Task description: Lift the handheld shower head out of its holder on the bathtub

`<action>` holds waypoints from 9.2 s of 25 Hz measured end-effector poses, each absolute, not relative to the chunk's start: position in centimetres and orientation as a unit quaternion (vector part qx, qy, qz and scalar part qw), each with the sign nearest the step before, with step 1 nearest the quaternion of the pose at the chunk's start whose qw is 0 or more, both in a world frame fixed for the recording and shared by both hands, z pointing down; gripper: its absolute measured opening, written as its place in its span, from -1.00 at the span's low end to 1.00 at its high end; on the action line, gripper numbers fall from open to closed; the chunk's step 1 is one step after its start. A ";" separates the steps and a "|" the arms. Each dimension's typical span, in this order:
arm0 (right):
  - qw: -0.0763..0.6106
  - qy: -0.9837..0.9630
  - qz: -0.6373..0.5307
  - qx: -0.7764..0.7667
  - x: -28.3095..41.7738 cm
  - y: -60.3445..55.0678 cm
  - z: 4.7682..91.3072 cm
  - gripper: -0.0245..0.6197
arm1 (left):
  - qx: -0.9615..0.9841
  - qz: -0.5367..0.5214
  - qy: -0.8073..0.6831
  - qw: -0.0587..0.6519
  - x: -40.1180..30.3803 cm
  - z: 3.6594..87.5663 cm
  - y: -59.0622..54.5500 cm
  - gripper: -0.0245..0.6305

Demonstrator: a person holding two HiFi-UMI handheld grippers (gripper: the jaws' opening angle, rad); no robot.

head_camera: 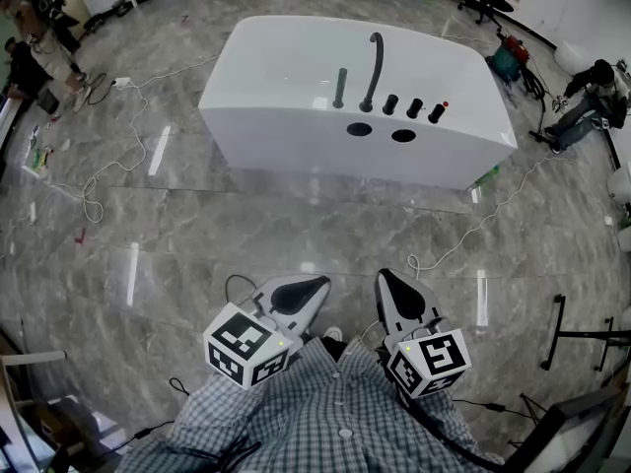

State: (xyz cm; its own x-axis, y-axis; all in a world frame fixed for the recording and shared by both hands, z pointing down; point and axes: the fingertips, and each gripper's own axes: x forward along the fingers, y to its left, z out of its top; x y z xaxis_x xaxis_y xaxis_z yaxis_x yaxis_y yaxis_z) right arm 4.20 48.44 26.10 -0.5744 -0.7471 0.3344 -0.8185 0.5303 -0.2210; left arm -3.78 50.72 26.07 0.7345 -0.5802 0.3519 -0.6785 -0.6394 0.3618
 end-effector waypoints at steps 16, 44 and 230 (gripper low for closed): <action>0.089 -0.870 0.192 0.446 6.8 49.8 25.9 -0.87 | 0.893 0.105 -0.368 0.238 -1.9 25.6 52.4 -0.90; 0.081 -0.865 0.205 0.450 11.3 46.9 27.2 -0.87 | 0.882 0.107 -0.396 0.231 -0.2 26.6 48.8 -0.90; 0.205 -0.791 0.372 0.440 11.9 -14.9 57.7 -0.87 | 0.811 0.307 -0.447 0.220 -3.5 69.2 -27.7 -0.49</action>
